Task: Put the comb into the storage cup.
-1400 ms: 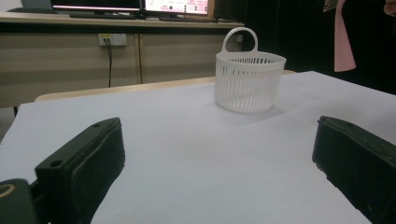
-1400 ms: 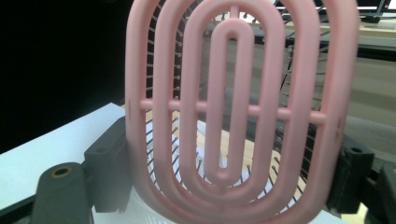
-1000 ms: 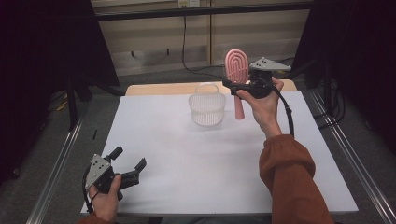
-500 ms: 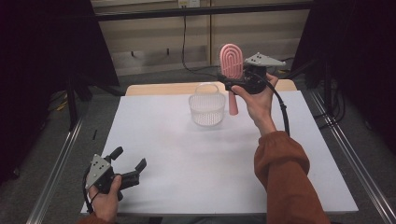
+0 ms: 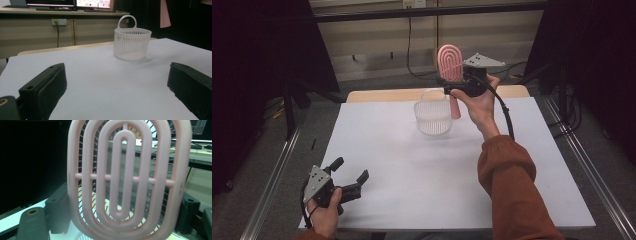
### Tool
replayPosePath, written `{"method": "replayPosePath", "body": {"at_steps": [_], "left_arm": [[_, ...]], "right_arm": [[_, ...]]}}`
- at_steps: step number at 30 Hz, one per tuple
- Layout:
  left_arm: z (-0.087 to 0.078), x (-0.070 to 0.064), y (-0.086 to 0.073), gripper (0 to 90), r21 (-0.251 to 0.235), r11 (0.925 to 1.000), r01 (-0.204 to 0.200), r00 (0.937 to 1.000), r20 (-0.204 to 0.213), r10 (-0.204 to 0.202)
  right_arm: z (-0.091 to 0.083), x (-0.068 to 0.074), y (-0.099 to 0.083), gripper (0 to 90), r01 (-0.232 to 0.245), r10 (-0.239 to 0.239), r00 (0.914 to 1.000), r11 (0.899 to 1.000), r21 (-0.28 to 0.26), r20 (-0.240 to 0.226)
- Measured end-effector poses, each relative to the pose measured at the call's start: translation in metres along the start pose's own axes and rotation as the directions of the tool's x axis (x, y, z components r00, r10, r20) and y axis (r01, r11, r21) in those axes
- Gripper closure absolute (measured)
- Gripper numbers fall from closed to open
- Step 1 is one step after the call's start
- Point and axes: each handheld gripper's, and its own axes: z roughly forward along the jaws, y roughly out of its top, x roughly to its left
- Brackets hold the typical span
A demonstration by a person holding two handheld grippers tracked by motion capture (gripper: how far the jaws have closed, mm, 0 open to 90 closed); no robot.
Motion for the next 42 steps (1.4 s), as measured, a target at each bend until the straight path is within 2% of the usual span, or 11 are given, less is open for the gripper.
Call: {"method": "replayPosePath", "body": {"at_steps": [12, 16, 20, 23, 27, 30, 42], "left_arm": [[0.0, 0.001, 0.0, 2.4, -0.004, 1.0, -0.001, 1.0, -0.003, 0.001], [0.0, 0.001, 0.0, 2.4, -0.001, 1.0, -0.002, 1.0, 0.002, 0.002], [0.0, 0.001, 0.0, 2.4, 0.0, 1.0, -0.005, 1.0, -0.001, 0.005], [0.0, 0.001, 0.0, 2.4, 0.005, 1.0, -0.007, 1.0, 0.003, 0.007], [0.0, 0.001, 0.0, 2.4, 0.004, 1.0, -0.006, 1.0, 0.003, 0.006], [0.0, 0.001, 0.0, 2.4, 0.005, 1.0, -0.009, 1.0, 0.003, 0.009], [0.0, 0.001, 0.0, 2.4, 0.002, 1.0, -0.008, 1.0, 0.005, 0.008]], "right_arm": [[0.018, 0.006, -0.002, 19.8, 0.007, -0.007, 0.9999, 1.0, 0.003, -0.011], [0.022, 0.006, 0.002, 19.9, -0.002, 0.002, 0.9999, 1.0, -0.008, -0.012], [0.026, 0.007, 0.007, 19.9, 0.008, -0.008, 0.9999, 1.0, -0.024, -0.014], [0.029, 0.01, 0.012, 19.8, -0.009, 0.008, 0.9999, 0.999, -0.049, -0.014], [0.035, 0.011, 0.014, 19.9, 0.014, -0.015, 0.9997, 0.999, -0.047, -0.018], [0.04, 0.009, 0.011, 19.8, 0.009, -0.011, 0.9997, 0.998, -0.067, -0.024], [0.056, -0.002, -0.007, 19.8, -0.004, 0.004, 1.0, 0.999, -0.034, -0.006]]}}
